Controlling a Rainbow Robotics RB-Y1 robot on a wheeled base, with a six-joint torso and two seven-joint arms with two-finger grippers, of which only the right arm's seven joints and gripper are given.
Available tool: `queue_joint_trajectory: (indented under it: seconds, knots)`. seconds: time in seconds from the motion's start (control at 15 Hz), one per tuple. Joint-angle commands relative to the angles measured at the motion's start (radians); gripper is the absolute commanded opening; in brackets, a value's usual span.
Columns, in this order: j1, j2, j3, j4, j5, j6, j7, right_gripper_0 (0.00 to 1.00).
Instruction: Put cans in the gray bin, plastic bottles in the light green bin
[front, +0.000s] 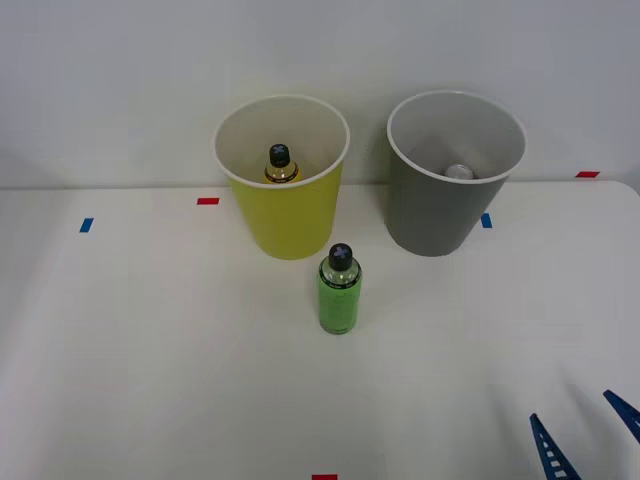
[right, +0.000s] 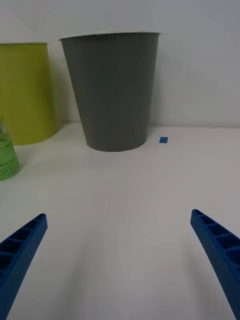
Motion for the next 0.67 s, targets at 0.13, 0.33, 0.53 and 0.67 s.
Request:
queue_joint_trajectory:
  seconds: [0.13,0.33,0.53,0.67]
  knots:
    - [0.010,0.000,0.000,0.000,-0.007,-0.001,0.010,1.00]
    - [0.016,0.000,0.000,0.000,-0.010,-0.001,0.010,1.00]
    - [0.021,0.000,0.002,0.000,-0.013,-0.001,0.006,1.00]
    - [0.021,0.000,0.002,0.000,-0.013,-0.001,0.006,1.00]
